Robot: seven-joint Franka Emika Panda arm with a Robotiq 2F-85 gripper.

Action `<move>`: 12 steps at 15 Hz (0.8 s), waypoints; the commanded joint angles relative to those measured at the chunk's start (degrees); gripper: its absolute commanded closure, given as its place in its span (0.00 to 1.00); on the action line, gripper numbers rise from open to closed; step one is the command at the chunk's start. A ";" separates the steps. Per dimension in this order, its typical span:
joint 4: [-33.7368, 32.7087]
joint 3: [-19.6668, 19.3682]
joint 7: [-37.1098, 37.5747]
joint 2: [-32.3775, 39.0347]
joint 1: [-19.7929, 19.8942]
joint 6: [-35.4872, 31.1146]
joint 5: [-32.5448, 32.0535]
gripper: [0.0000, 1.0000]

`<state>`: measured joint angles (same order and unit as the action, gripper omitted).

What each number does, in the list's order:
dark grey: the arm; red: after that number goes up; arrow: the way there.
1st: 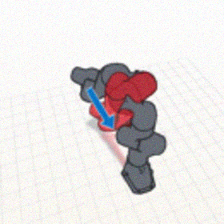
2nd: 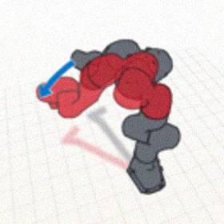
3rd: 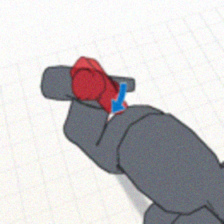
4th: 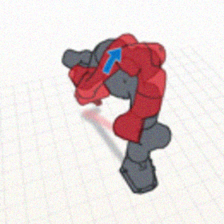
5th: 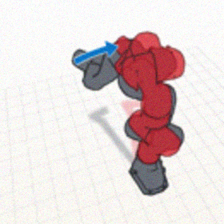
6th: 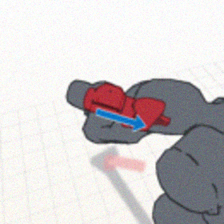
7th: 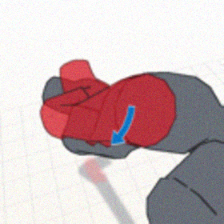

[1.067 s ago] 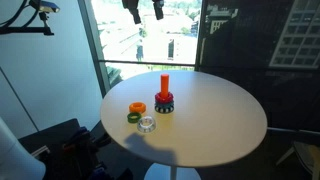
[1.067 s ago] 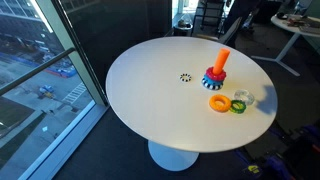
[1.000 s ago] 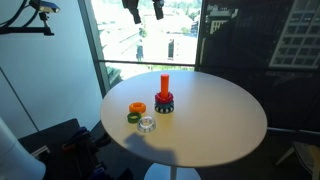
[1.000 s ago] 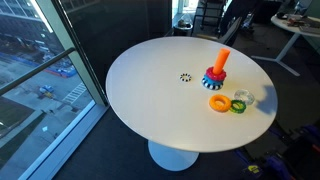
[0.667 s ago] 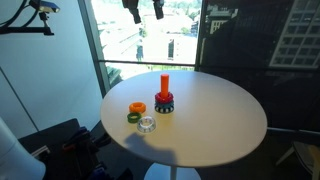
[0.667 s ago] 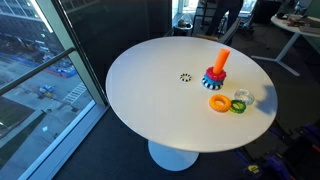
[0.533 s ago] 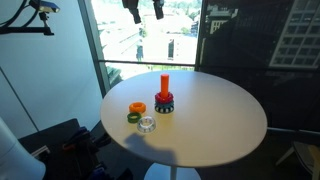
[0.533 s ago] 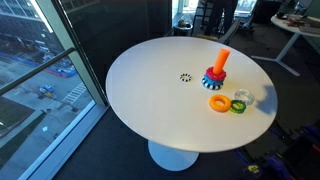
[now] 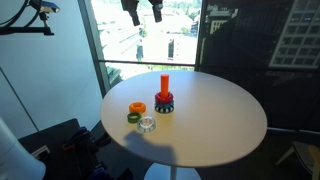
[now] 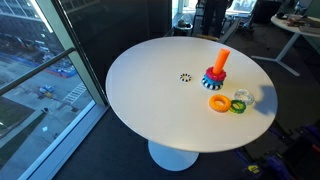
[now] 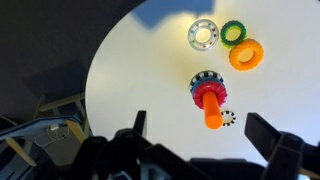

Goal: Put the clear ring around the orange rod

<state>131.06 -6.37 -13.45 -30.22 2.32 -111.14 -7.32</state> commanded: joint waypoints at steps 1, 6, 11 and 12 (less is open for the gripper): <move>-1.08 0.32 0.16 1.91 -0.99 1.79 1.92 0.00; -1.00 0.42 0.07 5.62 -1.62 3.14 3.36 0.00; 0.11 0.02 -1.07 10.51 -1.41 2.28 3.52 0.00; 0.42 -0.05 -1.38 11.39 -1.40 1.96 3.67 0.00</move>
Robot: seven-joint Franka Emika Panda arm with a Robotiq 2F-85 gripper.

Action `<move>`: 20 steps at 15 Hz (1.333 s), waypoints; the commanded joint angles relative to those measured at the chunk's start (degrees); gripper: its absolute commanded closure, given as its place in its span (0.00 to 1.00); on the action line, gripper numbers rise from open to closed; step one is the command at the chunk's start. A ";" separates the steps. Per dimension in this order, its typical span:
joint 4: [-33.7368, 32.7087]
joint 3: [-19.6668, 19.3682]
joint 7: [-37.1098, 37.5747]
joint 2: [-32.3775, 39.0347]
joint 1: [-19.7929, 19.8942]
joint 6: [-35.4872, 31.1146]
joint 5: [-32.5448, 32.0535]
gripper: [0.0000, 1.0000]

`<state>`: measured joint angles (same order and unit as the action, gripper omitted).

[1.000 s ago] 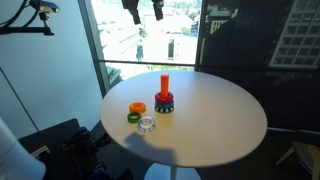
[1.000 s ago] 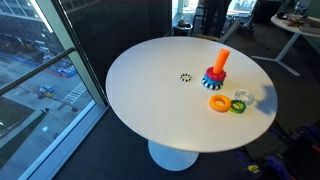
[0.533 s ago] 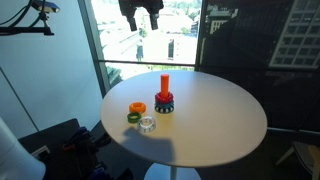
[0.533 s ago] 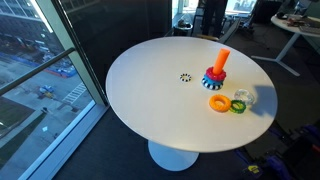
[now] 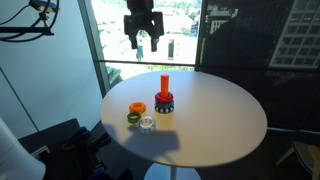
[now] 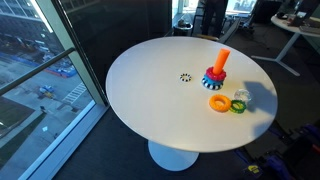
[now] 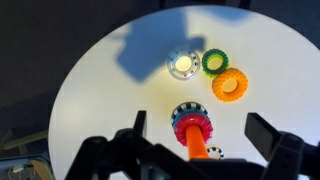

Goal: Put the clear ring around the orange rod

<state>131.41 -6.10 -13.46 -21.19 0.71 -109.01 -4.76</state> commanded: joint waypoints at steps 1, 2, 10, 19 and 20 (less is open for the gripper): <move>0.58 -0.51 -2.17 3.29 0.14 -0.64 1.43 0.00; 1.11 -0.67 -2.74 4.07 0.18 -1.27 1.74 0.00; 5.19 0.02 -2.55 7.42 0.62 -8.92 1.42 0.00; 7.60 -0.70 -3.35 8.48 1.57 -12.21 1.06 0.00; 8.54 -0.79 -3.32 8.58 1.92 -13.55 0.79 0.00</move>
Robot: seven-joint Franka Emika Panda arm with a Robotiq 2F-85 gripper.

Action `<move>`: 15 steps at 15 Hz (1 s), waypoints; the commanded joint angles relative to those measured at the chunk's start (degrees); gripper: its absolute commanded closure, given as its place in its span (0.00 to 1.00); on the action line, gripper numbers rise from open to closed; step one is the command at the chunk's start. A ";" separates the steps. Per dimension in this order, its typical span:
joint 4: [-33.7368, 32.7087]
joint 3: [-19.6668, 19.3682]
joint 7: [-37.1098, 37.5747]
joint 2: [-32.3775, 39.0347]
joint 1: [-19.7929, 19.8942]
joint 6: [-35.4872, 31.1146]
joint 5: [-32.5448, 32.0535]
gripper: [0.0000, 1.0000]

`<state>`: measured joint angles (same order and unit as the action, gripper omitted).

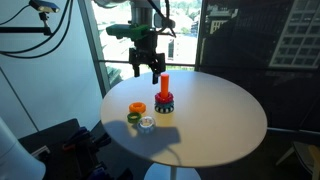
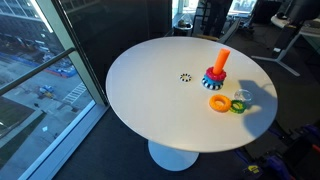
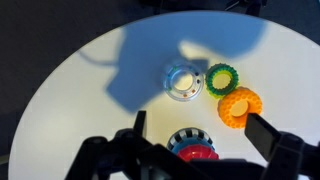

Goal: Put the clear ring around the orange rod

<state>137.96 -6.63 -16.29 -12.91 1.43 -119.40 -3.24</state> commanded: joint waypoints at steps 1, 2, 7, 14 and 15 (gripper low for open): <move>3.19 -0.39 -0.54 0.43 1.56 -5.01 -1.00 0.00; 4.17 -0.50 -0.50 0.68 1.88 -6.77 -1.20 0.00; 9.78 -0.84 -0.65 3.73 2.67 -17.88 -0.53 0.00; 10.59 -0.36 -0.01 12.37 2.89 -27.35 -0.20 0.00; 10.39 -0.30 0.18 13.61 2.98 -28.39 -0.28 0.00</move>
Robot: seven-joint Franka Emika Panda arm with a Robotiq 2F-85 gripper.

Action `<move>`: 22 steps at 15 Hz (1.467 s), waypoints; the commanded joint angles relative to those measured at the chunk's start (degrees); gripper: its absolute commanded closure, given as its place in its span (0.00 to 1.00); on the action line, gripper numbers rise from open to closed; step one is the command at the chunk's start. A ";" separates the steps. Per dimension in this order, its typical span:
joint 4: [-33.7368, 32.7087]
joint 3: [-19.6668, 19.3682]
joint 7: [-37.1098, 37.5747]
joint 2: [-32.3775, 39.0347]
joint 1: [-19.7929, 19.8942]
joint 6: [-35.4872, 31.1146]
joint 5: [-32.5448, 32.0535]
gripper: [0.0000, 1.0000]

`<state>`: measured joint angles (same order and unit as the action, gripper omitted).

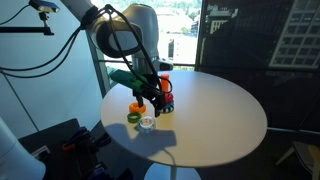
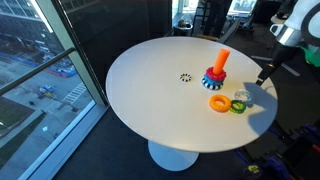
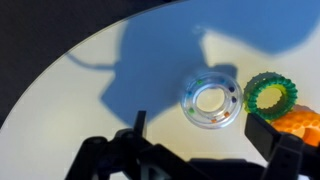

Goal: Put the clear ring around the orange rod

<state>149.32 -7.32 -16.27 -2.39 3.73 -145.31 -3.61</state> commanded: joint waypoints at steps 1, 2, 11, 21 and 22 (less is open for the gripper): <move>-1.09 0.44 0.08 4.05 0.75 -3.19 0.15 0.00; -1.17 0.48 0.33 5.14 0.84 -4.40 -0.01 0.00; -2.51 1.33 0.07 11.89 1.50 -10.45 0.87 0.00; -5.18 3.29 0.38 16.59 2.04 -11.55 1.61 0.00; -5.41 3.38 0.47 16.91 2.03 -11.55 1.51 0.00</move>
<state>145.33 -5.23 -16.00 13.15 4.56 -156.35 -2.81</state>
